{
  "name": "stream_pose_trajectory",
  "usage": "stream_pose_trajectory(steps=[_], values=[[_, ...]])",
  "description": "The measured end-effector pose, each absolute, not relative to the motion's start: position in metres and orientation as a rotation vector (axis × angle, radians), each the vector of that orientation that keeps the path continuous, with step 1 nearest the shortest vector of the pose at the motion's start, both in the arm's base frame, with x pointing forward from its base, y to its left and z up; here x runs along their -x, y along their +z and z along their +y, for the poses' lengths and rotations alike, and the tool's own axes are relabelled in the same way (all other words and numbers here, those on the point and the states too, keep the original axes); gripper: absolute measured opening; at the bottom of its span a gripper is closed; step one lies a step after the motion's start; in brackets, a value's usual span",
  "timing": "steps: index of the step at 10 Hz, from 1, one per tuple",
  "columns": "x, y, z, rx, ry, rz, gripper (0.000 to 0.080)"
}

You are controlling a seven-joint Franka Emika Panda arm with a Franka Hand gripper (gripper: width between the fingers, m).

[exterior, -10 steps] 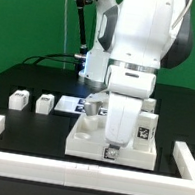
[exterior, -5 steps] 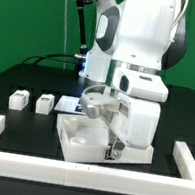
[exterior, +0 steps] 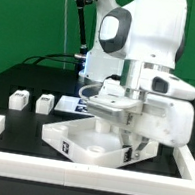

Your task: Assemble square table

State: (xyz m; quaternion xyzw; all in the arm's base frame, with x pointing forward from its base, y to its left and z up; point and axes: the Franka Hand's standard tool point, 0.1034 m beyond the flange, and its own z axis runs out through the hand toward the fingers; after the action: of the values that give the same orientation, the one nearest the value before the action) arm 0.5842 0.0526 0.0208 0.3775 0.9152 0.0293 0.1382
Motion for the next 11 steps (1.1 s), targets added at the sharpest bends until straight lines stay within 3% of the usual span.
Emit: stream_pose_trajectory(steps=[4, 6, 11], values=[[-0.577, 0.016, 0.043, -0.766, -0.017, 2.769, 0.0074], [-0.574, 0.015, 0.064, -0.440, -0.039, 2.835, 0.0072], [-0.571, 0.014, 0.059, 0.047, -0.093, 2.864, 0.0063]])
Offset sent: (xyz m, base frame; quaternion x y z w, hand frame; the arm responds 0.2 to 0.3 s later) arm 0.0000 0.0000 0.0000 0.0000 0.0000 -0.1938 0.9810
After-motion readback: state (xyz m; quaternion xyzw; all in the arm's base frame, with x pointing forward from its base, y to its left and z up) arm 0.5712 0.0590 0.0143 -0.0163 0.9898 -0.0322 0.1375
